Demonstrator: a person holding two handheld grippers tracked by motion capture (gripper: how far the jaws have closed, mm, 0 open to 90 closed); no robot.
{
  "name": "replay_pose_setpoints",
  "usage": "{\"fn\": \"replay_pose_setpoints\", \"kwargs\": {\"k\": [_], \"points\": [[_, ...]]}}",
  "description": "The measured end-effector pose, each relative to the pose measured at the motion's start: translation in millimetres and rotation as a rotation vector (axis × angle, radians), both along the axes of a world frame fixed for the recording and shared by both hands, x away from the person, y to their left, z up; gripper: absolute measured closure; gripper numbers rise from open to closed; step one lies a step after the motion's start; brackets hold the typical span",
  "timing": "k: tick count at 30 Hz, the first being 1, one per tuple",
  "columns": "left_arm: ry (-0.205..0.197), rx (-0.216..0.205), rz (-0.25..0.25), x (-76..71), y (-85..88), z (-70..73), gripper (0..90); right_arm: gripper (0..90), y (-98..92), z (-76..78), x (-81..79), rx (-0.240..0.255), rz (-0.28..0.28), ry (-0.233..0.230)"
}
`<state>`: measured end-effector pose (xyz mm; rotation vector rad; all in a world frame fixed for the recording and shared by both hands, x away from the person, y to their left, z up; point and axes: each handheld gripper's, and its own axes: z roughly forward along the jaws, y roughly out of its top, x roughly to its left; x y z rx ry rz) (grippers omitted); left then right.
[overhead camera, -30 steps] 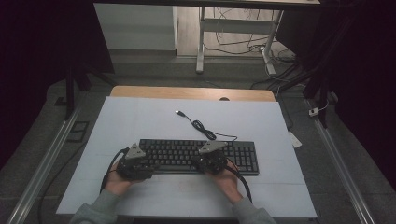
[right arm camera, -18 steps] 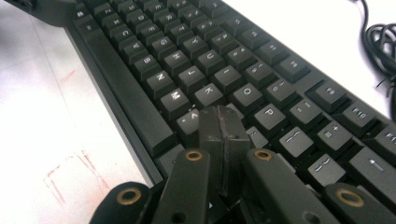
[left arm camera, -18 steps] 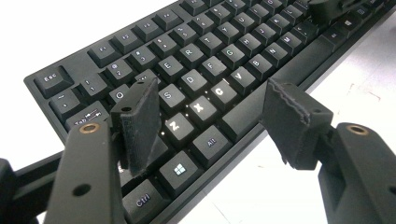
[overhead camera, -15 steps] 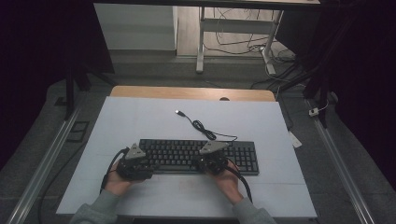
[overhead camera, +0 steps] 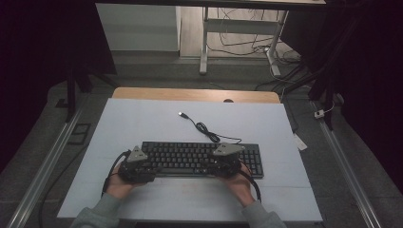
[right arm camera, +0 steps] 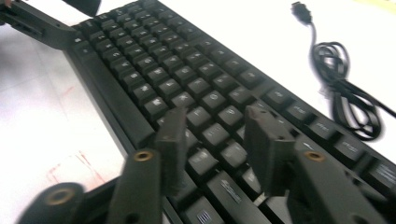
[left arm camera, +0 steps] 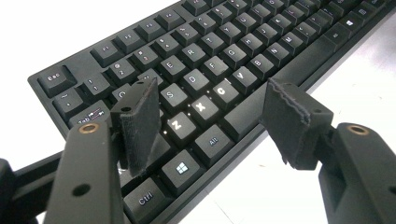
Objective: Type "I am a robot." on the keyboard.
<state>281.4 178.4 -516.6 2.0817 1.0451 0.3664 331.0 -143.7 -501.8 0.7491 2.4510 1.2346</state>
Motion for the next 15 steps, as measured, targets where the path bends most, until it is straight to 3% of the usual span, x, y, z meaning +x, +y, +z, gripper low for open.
{"fn": "replay_pose_setpoints", "kwargs": {"k": [5,15], "points": [[0.001,0.001,0.0,0.1,0.2,-0.4,36.7,50.2,-13.3,0.6,-2.7,0.003,-0.022,-0.004],[0.002,-0.002,0.008,-0.8,1.9,-0.4,36.6,47.1,-44.0,0.5,-9.7,-0.01,-0.05,-0.01]]}}
